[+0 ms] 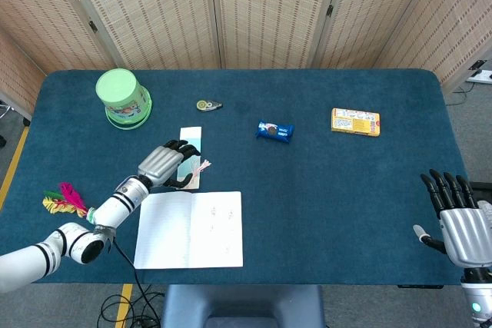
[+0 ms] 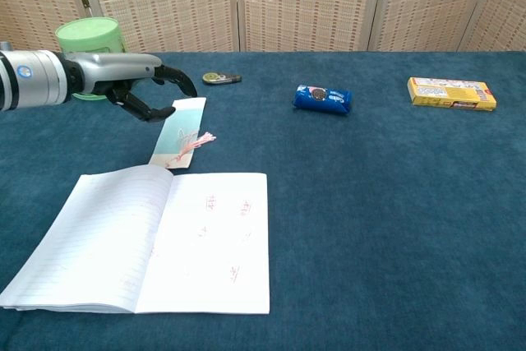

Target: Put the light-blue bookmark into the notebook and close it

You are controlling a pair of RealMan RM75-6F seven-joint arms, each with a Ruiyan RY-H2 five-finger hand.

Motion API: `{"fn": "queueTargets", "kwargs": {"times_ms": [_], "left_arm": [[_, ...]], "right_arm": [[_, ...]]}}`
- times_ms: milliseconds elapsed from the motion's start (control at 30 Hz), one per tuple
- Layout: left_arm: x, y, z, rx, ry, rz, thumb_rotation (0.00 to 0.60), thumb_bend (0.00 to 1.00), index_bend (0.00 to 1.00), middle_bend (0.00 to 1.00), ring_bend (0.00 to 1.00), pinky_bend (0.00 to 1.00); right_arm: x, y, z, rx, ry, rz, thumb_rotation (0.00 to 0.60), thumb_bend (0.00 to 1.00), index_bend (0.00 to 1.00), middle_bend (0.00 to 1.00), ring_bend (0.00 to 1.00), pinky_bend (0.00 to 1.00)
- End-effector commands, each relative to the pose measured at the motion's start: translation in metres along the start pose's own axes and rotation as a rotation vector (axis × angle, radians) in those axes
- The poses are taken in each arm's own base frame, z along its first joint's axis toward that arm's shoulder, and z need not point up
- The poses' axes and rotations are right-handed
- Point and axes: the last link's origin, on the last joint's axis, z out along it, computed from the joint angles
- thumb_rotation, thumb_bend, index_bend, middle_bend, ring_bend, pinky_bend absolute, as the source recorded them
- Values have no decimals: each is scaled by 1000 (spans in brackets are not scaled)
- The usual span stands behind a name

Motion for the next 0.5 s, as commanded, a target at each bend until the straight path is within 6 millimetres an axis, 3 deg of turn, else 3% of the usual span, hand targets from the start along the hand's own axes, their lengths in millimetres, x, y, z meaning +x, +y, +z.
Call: {"fn": "queueTargets", "kwargs": {"times_ms": [33, 200, 500], "left_arm": [[-4, 1, 14, 32, -29, 4, 349, 522, 221, 177, 81, 132], [-6, 4, 24, 64, -41, 11, 289, 522, 246, 177, 81, 132], [-17, 13, 39, 96, -88, 2, 269, 522, 248, 177, 70, 132]], "right_arm": [[0, 0, 1, 2, -2, 1, 600, 134, 38, 55, 0, 0], [-5, -1, 3, 8, -20, 5, 600, 138, 39, 55, 0, 0], [-6, -1, 5, 5, -24, 4, 600, 139, 38, 56, 0, 0]]}}
